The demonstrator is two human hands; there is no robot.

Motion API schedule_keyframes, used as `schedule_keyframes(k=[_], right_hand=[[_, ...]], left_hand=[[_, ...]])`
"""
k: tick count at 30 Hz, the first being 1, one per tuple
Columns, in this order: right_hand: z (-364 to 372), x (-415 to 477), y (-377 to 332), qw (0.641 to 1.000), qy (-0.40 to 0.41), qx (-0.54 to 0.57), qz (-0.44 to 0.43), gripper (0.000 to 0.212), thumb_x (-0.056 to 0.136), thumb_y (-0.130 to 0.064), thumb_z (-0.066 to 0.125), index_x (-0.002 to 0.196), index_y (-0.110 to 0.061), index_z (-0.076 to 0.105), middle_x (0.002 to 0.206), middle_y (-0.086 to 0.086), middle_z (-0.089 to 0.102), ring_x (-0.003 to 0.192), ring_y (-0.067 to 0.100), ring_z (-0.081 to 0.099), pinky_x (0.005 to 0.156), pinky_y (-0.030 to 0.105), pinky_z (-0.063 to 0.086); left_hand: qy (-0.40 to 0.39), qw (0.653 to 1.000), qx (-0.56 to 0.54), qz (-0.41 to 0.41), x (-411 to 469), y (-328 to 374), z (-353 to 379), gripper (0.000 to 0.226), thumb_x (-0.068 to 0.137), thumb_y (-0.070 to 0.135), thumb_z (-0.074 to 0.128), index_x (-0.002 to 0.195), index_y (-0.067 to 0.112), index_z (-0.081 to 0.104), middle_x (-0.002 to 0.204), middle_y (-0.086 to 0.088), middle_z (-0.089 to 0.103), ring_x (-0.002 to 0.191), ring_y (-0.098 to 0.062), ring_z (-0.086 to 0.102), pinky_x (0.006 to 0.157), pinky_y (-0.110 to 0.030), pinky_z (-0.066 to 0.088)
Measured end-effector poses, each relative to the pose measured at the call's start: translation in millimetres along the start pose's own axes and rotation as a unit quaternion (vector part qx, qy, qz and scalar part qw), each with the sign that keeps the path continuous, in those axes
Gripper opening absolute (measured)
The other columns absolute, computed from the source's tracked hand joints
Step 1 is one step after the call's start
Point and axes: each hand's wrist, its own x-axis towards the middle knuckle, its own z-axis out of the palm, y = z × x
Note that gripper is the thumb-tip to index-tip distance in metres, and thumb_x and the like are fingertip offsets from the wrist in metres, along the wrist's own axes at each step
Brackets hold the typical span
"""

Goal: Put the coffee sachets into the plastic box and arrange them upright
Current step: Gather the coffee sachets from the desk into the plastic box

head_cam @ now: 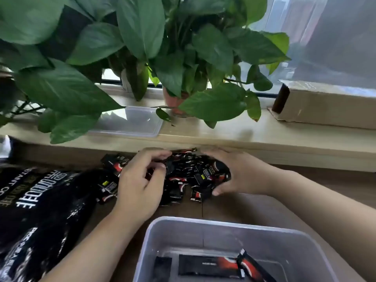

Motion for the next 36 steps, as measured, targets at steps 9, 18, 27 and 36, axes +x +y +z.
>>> schedule_keyframes(k=[9,18,27,36], right_hand=[[20,38,5,0.996,0.053,0.016,-0.068,0.076,0.075,-0.046,0.081,0.142,-0.024,0.051,0.128,-0.015,0.054,0.115,-0.001,0.046,0.095,0.013,0.031],[22,24,-4,0.995,0.049,-0.02,-0.082,0.027,0.088,-0.033,0.069,0.112,-0.022,0.063,0.101,-0.009,0.06,0.086,0.009,0.055,0.075,0.028,0.046],[0,-5,-12,0.997,0.05,-0.043,-0.044,0.04,0.096,-0.03,0.06,0.135,-0.02,0.053,0.115,0.0,0.07,0.1,0.021,0.063,0.073,0.02,0.035],[-37,-46,-56,0.999,0.045,-0.014,0.011,0.012,0.096,-0.039,0.059,0.102,-0.03,0.055,0.085,-0.017,0.06,0.071,0.001,0.053,0.062,0.018,0.039]], left_hand=[[0.043,0.999,0.024,0.013,4,-11,-5,0.029,0.084,0.012,0.051,0.104,0.02,0.071,0.105,0.003,0.073,0.097,-0.007,0.069,0.087,-0.016,0.049],[0.05,0.998,0.042,0.018,2,-8,-9,0.03,0.083,0.006,0.053,0.102,0.019,0.071,0.103,0.001,0.072,0.091,-0.008,0.067,0.084,-0.03,0.053],[0.049,0.998,0.03,0.016,2,0,-13,0.028,0.082,0.008,0.054,0.1,0.021,0.071,0.1,0.004,0.071,0.087,-0.01,0.067,0.077,-0.033,0.054],[-0.032,0.999,0.001,0.037,-1,11,-24,0.029,0.081,0.011,0.062,0.099,0.033,0.067,0.098,0.011,0.073,0.093,-0.009,0.069,0.084,-0.021,0.053]])
